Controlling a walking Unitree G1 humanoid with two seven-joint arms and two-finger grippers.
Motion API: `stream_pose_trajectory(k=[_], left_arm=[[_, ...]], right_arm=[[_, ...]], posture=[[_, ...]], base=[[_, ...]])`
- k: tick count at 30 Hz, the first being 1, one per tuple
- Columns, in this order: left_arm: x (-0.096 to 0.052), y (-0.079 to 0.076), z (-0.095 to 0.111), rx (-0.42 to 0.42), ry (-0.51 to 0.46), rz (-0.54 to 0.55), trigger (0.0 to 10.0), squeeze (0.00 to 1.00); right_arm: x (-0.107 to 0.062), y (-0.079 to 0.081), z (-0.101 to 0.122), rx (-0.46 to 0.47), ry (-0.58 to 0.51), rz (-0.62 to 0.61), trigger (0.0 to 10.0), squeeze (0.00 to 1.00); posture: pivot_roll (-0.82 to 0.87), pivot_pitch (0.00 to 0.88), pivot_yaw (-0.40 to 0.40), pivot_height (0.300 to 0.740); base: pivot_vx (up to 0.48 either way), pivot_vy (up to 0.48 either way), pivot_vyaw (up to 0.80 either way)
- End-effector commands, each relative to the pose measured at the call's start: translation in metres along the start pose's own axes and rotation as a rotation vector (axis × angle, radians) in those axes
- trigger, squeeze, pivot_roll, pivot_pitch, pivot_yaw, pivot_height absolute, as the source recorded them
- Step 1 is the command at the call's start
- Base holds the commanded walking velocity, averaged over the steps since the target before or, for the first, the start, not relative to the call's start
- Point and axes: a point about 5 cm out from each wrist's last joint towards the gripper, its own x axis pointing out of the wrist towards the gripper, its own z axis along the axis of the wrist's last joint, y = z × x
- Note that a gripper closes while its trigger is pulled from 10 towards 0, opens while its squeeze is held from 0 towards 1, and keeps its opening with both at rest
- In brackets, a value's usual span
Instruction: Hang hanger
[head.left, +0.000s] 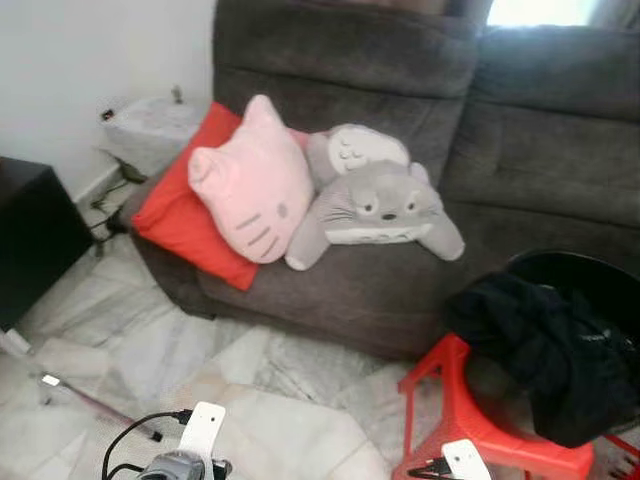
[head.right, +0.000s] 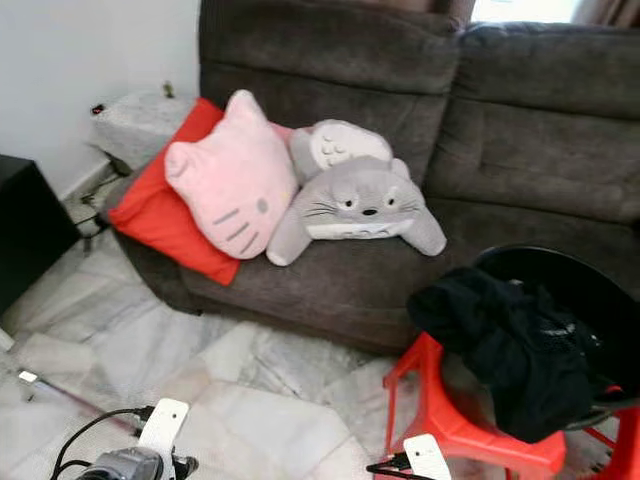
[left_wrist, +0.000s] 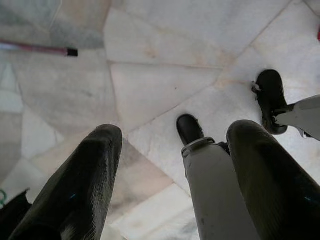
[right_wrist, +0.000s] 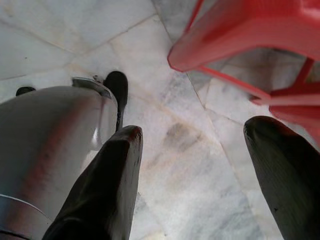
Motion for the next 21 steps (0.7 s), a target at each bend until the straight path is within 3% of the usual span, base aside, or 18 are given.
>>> stream_pose_trajectory(k=[1, 14, 21], left_arm=[[-0.0001, 0.0011, 0.0011, 0.027, -0.008, 0.003, 10.0, 0.0], [-0.0002, 0.0009, 0.0034, 0.077, -0.022, -0.006, 10.0, 0.0], [-0.0002, 0.001, 0.0036, 0.082, -0.027, -0.005, 10.0, 0.0]], right_arm=[[-0.0002, -0.0015, 0.0003, 0.006, -0.002, -0.005, 10.0, 0.0], [-0.0003, -0.0016, 0.0, 0.0, 0.0, -0.001, 10.0, 0.0], [-0.0002, -0.0014, 0.0, -0.001, 0.0, 0.001, 10.0, 0.0]], posture=[[-0.09, 0.0, -0.05, 0.74], [-0.1, 0.0, -0.051, 0.74], [-0.1, 0.0, -0.05, 0.74]], base=[[0.0, 0.0, -0.69], [0.0, 0.0, -0.69], [0.0, -0.215, -0.69]])
